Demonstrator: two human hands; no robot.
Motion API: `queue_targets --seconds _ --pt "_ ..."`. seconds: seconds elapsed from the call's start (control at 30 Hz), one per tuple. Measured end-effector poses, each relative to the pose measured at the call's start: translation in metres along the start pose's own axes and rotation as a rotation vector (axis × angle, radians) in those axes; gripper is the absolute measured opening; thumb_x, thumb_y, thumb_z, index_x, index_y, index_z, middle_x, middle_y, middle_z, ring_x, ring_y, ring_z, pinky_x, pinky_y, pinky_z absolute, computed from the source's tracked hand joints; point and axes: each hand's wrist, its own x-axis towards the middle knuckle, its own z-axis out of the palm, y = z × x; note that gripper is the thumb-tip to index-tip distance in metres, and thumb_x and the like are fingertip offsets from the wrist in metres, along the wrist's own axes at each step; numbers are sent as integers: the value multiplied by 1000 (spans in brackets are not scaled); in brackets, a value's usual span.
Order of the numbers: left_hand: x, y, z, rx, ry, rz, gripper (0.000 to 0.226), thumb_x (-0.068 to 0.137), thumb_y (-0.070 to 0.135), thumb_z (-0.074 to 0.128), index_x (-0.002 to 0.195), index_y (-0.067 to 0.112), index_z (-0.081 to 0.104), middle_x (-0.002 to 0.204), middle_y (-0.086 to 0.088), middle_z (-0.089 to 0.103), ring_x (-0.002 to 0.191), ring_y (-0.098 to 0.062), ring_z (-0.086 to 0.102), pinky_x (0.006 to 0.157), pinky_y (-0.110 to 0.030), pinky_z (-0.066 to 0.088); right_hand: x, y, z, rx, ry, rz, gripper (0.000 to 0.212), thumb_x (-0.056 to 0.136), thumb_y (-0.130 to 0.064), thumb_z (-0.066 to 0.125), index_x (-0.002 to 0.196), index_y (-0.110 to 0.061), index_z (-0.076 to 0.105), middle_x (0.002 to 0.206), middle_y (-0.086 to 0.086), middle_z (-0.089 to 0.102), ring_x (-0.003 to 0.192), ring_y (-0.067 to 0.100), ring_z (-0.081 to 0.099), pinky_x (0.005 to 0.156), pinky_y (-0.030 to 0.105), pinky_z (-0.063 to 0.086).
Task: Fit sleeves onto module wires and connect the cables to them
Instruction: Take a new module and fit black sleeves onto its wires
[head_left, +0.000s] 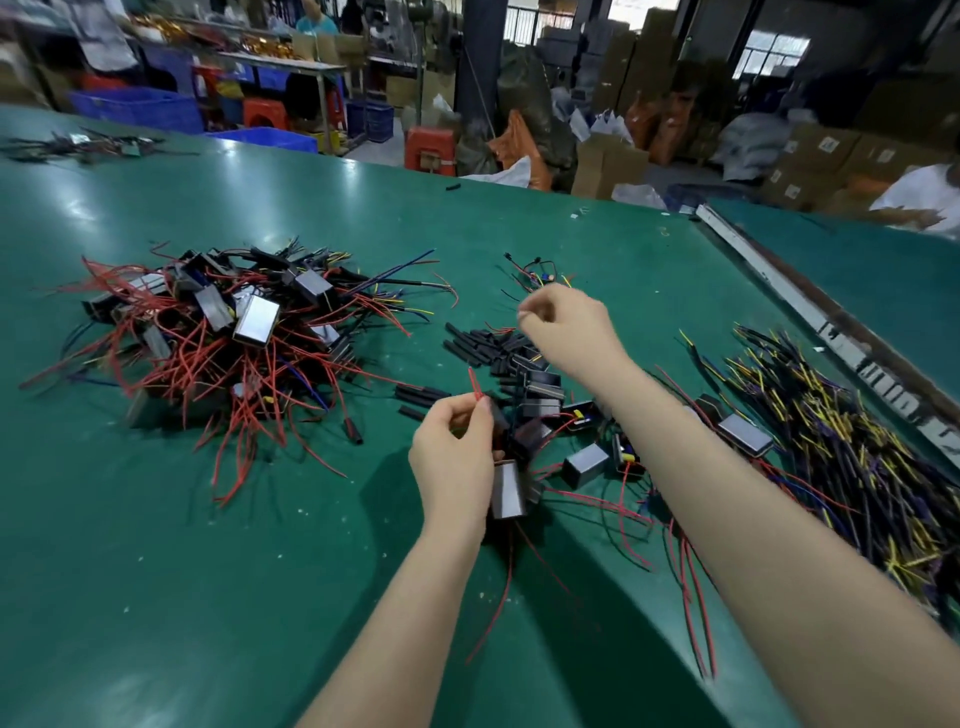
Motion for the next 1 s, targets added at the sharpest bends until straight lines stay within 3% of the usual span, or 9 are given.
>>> queue_targets --seconds 0.07,0.2,0.43,0.53,0.6,0.67,0.77,0.87,1.0 --pt "2 -2 0 82 6 66 18 89 17 64 76 29 64 73 15 66 65 8 57 64 -12 46 27 -10 21 -208 -96 -61 23 90 -20 53 107 -16 68 112 3 68 104 24 59 90 33 48" --pt "6 -5 -1 128 31 125 12 88 17 64 82 27 65 77 18 66 70 10 58 68 -6 42 54 -16 61 -530 -272 -66 31 90 -26 57 118 -13 63 124 13 62 116 31 55 92 39 48" --pt "8 -7 1 89 37 91 16 88 18 64 79 32 64 76 19 67 72 9 59 70 -9 45 62 -9 82 -595 -332 -20 34 89 -27 65 117 -9 59 122 15 61 113 34 57 87 38 46" --pt "8 -7 0 63 30 81 15 88 18 65 79 31 65 75 19 67 71 8 60 70 -10 46 64 -9 79 -553 -389 -2 14 89 -16 63 91 -3 59 95 13 62 97 34 58 77 34 45" --pt "7 -6 0 61 24 77 17 87 18 65 78 32 64 72 23 67 71 10 59 70 -9 45 64 -12 75 -563 -472 12 30 91 -13 60 68 -7 41 74 9 50 84 30 50 66 30 39" --pt "7 -5 0 51 12 73 18 87 17 65 78 32 64 71 24 66 69 11 59 69 -8 45 61 -14 72 -585 -546 4 34 92 -10 53 65 -10 34 73 9 46 82 28 47 58 28 37" --pt "5 -2 -1 -42 -6 66 12 89 18 64 81 26 66 75 17 68 70 9 59 68 -7 43 55 -14 63 -629 -587 -36 28 93 -10 49 68 -8 38 86 13 50 83 29 48 68 30 41" --pt "1 4 -2 -119 -49 30 10 91 22 62 83 20 67 74 14 68 68 6 58 65 -7 42 45 -10 38 -377 -425 -52 17 94 -16 54 81 -5 52 76 13 52 78 25 47 66 26 34" --pt "-6 14 -1 -101 -206 2 10 90 21 63 81 22 68 67 14 65 58 3 51 56 -12 40 4 0 2 330 -164 111 23 96 -16 56 117 -6 56 86 4 58 64 8 50 55 21 38"
